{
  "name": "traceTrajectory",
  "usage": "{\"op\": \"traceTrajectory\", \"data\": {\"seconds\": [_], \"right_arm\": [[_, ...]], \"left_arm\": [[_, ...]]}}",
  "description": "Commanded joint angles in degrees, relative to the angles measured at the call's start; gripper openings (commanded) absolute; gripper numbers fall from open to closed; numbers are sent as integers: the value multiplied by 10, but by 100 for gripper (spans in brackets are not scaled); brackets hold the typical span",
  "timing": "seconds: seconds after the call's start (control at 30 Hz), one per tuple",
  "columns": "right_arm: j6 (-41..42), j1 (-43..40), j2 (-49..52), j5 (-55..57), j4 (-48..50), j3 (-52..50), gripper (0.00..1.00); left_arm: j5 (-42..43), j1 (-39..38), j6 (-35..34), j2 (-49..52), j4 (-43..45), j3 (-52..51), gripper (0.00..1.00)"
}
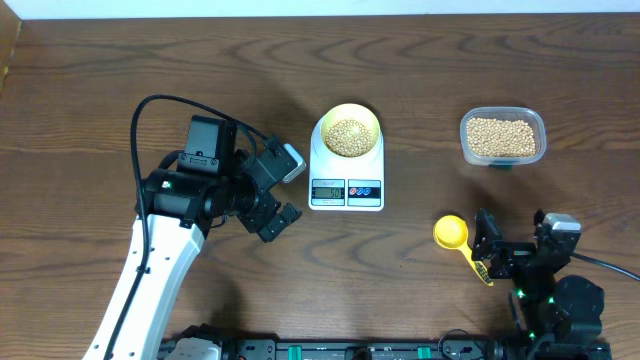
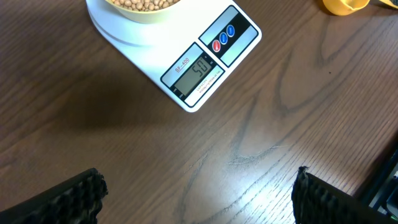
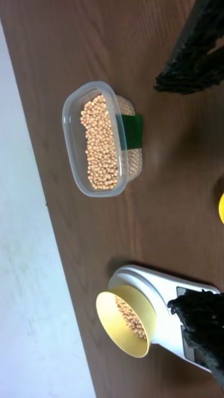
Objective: Scoop item into bowl and weigh 50g on scale
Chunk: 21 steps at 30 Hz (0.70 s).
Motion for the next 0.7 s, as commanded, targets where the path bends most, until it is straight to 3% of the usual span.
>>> {"op": "traceTrajectory", "data": {"seconds": [0.0, 0.67], "right_arm": [[-8, 18, -6, 48, 3, -3, 99], [-4, 19, -35, 49, 5, -4, 99]], "left_arm": [[1, 3, 10, -2, -1, 10, 98], [1, 3, 10, -2, -1, 10, 98]]}}
